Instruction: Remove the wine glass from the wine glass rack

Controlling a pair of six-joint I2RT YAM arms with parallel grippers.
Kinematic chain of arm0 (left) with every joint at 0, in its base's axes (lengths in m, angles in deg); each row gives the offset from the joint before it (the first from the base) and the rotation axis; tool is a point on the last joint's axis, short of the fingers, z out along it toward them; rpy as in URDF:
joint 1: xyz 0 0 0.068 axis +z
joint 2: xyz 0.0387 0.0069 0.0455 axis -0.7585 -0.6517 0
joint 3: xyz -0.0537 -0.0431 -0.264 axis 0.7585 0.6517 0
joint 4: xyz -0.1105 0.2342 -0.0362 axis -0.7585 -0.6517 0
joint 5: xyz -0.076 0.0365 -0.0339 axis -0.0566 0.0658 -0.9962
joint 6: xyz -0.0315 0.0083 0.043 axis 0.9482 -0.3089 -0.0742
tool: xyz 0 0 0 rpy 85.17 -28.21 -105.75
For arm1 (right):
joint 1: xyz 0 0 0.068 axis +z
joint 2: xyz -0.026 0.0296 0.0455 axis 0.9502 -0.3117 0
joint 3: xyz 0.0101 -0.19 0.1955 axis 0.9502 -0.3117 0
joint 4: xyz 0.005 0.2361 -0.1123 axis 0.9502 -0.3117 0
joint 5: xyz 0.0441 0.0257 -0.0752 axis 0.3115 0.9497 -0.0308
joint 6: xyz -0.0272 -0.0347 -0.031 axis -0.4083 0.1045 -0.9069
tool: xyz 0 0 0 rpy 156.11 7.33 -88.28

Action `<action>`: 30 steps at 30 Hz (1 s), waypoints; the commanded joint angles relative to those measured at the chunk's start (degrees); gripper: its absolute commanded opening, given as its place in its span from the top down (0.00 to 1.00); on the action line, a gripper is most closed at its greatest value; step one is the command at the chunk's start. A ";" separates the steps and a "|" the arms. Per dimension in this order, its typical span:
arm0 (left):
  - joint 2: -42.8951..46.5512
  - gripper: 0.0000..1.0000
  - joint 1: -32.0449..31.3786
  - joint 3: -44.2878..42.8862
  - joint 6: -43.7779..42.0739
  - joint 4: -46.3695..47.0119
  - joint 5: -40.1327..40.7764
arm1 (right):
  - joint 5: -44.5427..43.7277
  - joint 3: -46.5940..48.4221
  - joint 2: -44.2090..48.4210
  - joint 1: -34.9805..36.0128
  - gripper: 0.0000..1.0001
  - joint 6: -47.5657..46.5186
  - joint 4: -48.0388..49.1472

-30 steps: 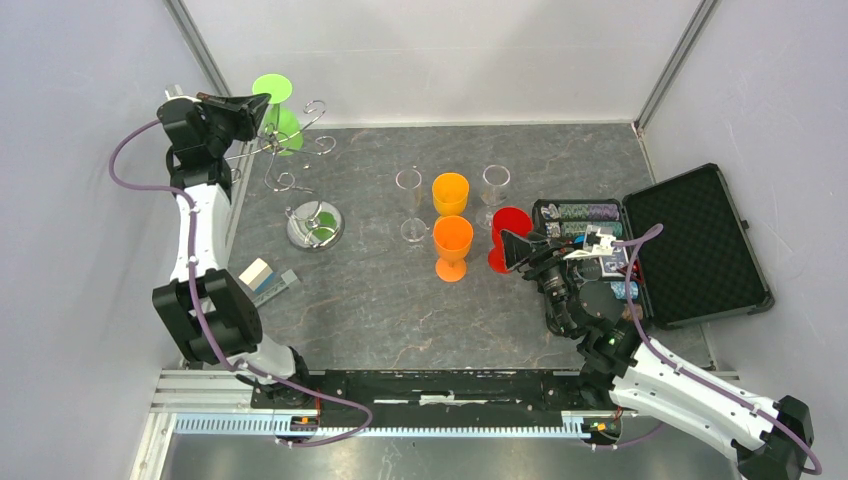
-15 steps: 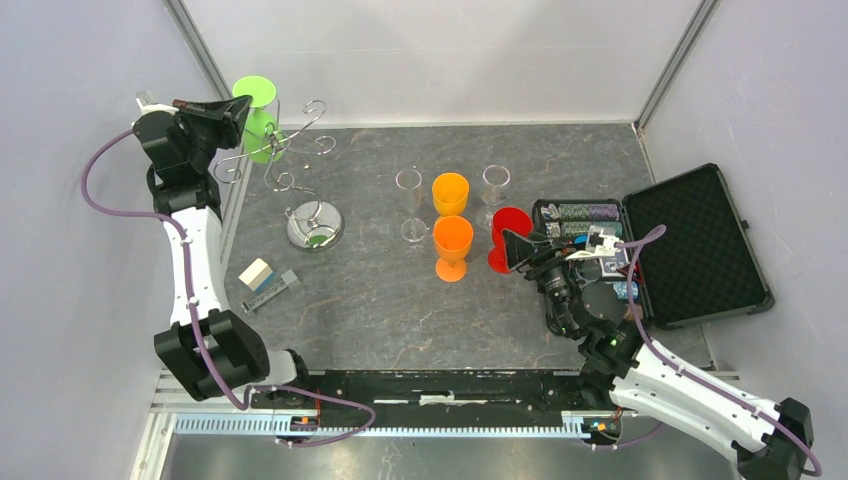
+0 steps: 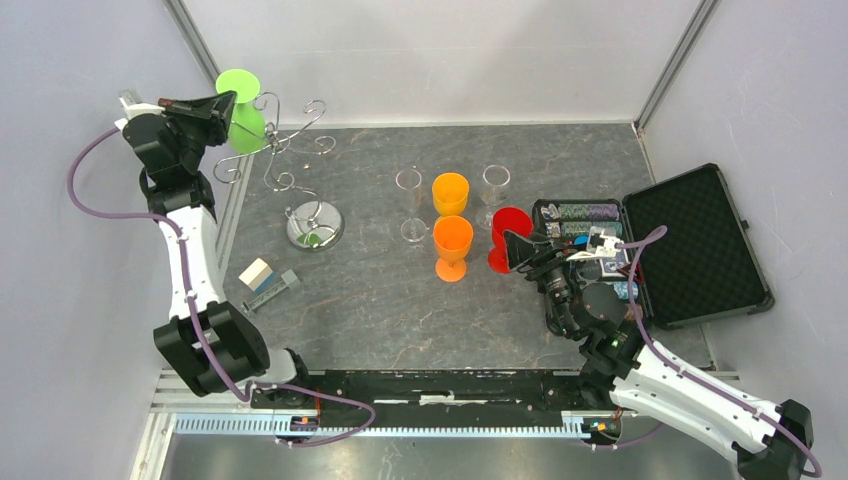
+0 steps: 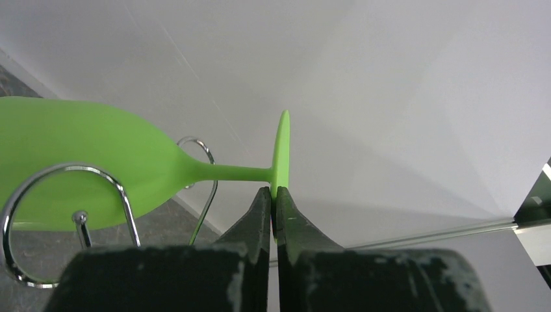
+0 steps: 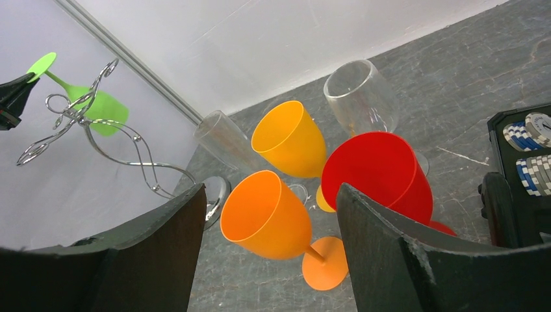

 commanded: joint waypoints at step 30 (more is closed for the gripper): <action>3.23 0.98 -6.10 -2.48 28.43 54.10 -13.62 | 8.97 0.51 -2.32 0.20 0.02 -5.15 9.31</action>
